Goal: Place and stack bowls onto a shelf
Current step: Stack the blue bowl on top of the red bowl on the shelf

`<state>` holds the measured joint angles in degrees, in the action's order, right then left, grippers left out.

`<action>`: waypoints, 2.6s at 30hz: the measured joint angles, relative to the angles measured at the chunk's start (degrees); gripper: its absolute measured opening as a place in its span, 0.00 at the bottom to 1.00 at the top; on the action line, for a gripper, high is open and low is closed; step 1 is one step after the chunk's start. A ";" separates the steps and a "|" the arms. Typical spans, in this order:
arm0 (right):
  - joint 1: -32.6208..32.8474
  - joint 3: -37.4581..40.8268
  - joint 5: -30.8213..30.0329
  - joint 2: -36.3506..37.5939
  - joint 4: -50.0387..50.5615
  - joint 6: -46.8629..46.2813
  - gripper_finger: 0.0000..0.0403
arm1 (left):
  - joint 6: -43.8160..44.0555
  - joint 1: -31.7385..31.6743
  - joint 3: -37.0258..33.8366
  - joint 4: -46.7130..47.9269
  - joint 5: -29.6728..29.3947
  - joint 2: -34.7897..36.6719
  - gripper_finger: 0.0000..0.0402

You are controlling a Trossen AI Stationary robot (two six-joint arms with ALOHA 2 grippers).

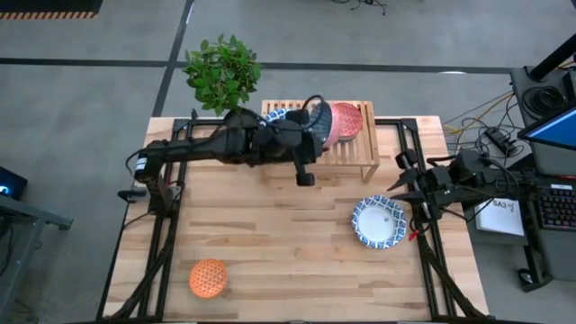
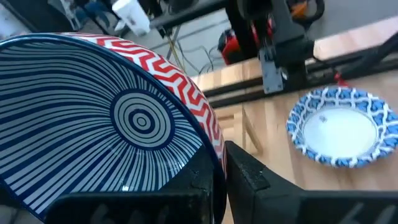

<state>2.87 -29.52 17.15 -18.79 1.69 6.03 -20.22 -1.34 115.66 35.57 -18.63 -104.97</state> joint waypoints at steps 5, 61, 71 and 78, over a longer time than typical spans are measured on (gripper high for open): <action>0.00 0.00 -0.02 0.00 0.09 0.26 0.19 | -2.78 -2.67 -0.10 -3.03 0.26 0.00 0.01; -0.01 0.07 -0.66 1.53 3.58 3.19 0.19 | -6.08 -11.09 14.45 1.77 3.71 -18.76 0.06; -0.02 0.07 -0.68 1.53 3.61 3.21 0.19 | -6.24 -10.73 14.45 1.80 3.77 -18.76 0.06; 0.00 0.07 -0.66 1.53 3.61 3.21 0.19 | -6.28 -10.57 14.45 1.81 3.77 -18.78 0.06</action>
<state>2.87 -29.45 16.49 -17.26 5.30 9.23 -26.50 -11.90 130.10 37.39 -14.85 -123.74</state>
